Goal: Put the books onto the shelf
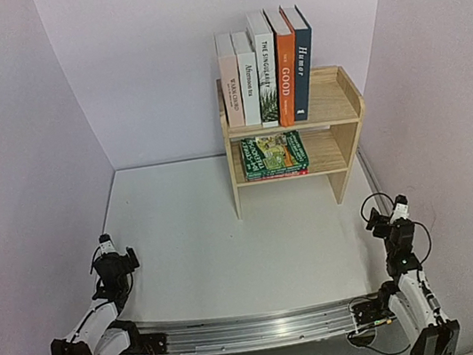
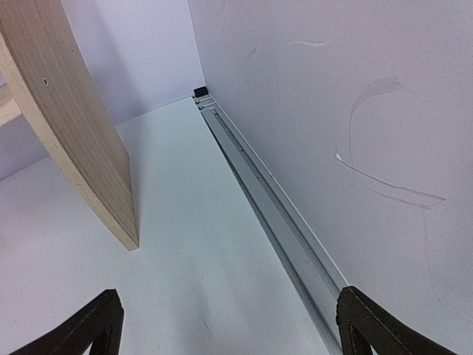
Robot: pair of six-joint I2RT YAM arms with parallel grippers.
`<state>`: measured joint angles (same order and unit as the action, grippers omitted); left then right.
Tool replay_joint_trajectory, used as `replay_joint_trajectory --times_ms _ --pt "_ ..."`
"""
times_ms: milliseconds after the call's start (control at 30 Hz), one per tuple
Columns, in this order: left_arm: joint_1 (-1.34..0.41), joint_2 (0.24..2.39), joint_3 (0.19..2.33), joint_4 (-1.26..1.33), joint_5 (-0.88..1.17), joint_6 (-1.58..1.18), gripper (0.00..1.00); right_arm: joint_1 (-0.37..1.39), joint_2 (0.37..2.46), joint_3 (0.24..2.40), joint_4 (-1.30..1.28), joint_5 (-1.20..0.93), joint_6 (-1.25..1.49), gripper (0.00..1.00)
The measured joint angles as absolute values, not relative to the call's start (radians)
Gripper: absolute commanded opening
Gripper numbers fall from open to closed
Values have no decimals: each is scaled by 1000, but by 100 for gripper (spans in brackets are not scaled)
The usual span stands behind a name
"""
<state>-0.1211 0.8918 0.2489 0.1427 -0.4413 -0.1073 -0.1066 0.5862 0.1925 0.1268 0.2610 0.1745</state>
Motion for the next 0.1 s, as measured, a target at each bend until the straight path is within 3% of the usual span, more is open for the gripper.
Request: replay_joint_trajectory --times_ms 100 --pt "-121 888 249 162 -441 -111 100 -107 590 192 150 258 170 98"
